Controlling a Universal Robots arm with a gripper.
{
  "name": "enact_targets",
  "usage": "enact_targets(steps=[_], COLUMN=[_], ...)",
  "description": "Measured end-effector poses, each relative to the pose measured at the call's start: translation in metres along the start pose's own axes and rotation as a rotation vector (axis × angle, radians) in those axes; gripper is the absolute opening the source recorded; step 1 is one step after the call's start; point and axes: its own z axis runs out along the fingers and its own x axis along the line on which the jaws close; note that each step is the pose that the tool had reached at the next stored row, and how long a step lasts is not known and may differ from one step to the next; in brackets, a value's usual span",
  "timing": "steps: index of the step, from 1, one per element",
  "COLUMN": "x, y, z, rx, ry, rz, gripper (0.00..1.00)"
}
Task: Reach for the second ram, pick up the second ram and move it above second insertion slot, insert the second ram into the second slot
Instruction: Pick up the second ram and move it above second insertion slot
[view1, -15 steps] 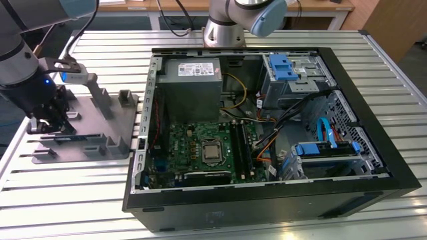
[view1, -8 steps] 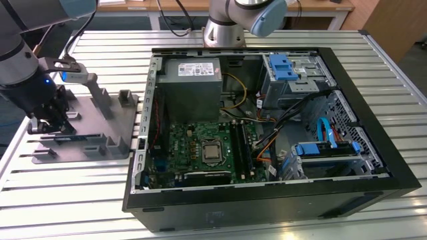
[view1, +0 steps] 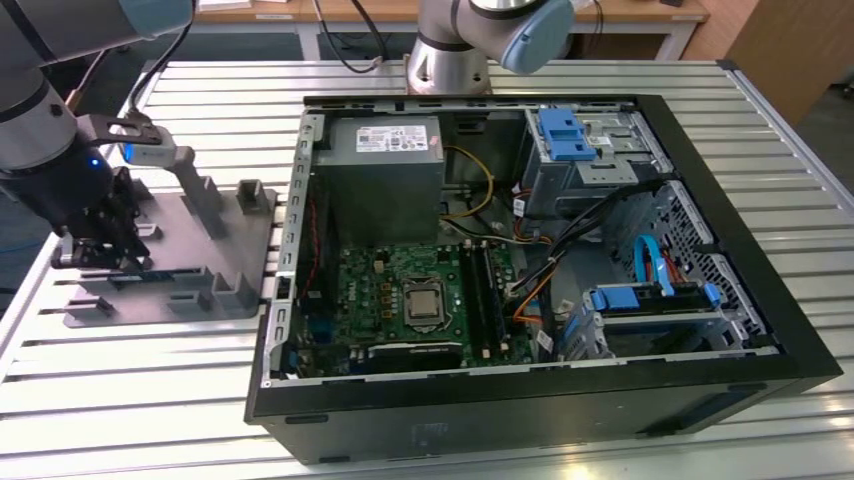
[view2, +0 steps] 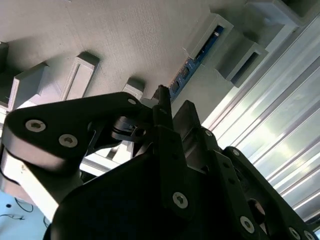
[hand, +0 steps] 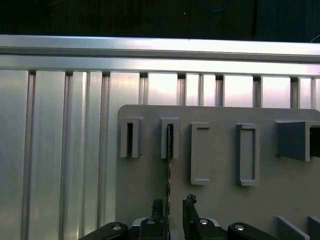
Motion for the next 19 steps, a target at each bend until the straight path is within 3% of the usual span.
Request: enact_targets(steps=[3, 8, 19], x=[0.0006, 0.0076, 0.0088], y=[0.0, 0.0001, -0.0019], z=[0.001, 0.0091, 0.0283], rx=[-0.0002, -0.001, -0.0009], ry=[0.0004, 0.0003, -0.0114], rz=[0.0, -0.009, -0.019], gripper=[0.3, 0.3, 0.3])
